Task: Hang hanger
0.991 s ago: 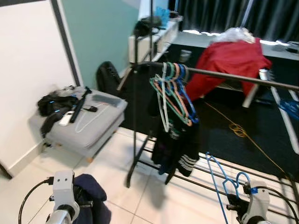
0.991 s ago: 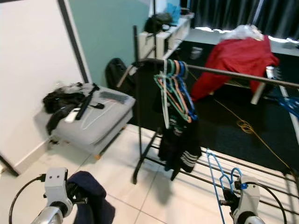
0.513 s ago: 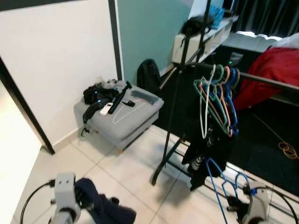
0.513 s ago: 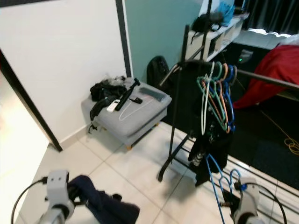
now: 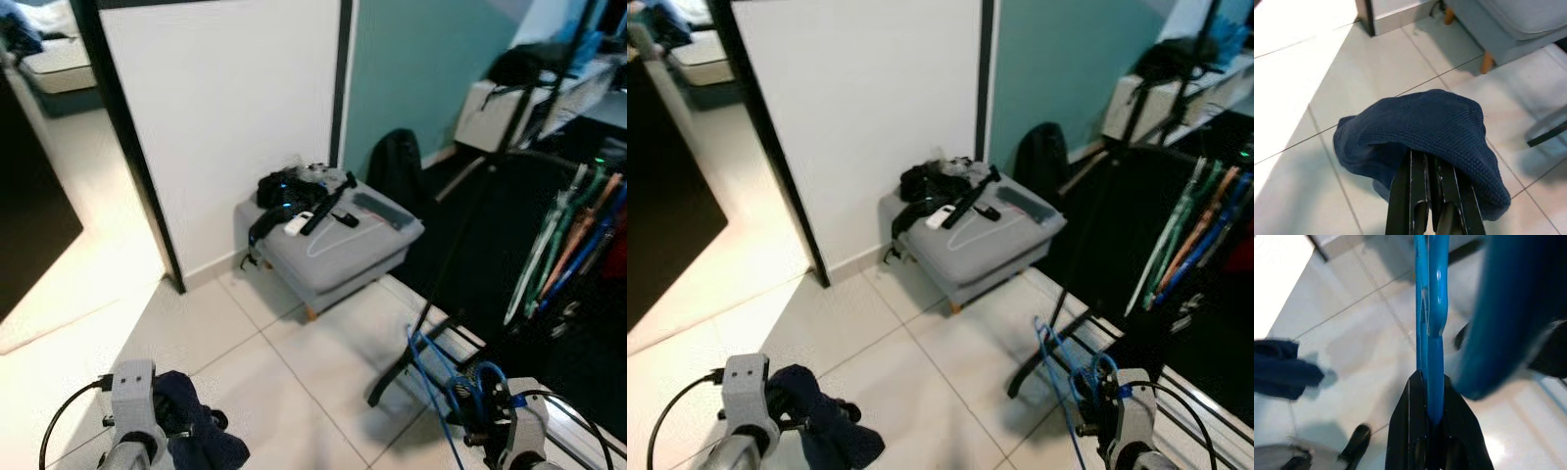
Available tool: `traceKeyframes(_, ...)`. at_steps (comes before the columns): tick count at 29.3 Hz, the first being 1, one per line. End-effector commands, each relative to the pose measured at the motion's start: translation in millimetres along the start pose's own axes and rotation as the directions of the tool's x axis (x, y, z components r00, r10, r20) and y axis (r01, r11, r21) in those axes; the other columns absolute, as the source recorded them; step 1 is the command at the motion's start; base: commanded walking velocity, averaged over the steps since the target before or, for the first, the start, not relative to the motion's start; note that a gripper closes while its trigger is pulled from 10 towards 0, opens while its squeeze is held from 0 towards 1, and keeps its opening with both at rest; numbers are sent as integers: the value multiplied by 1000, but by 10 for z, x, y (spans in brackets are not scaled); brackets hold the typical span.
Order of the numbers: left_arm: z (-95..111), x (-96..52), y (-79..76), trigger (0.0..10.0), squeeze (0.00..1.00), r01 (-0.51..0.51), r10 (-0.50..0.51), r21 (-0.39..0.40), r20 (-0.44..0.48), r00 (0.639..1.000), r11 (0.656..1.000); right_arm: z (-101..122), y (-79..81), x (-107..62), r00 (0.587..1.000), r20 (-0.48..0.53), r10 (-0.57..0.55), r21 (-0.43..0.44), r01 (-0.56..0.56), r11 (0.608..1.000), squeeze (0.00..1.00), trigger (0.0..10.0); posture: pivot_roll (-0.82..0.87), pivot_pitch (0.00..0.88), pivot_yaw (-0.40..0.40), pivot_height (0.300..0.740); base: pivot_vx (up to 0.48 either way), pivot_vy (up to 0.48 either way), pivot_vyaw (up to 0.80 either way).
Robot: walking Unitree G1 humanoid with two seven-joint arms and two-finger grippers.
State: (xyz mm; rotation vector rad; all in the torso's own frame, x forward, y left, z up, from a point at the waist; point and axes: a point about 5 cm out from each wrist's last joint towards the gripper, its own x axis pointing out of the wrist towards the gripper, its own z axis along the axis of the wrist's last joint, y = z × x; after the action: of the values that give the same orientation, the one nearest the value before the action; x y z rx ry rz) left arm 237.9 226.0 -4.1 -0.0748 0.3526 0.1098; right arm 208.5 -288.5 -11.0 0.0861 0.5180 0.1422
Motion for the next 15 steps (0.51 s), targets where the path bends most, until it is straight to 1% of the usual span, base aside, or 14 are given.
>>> traceKeyframes(1, -12, -4, 17, 10000, 0, 1, -1, 3, 2, 1000, 1000, -66, 19, -15, 999, -35, 24, -4, -25, 1000, 0, 10000, -22, 80, -24, 740, 0, 0, 763)
traceKeyframes(15, -14, 3, 28, 10000, 0, 2, -2, 1, 2, 1000, 1000, -82, 28, -15, 998, -48, 46, -10, -46, 999, 0, 10000, -21, 85, -25, 740, 0, 0, 763)
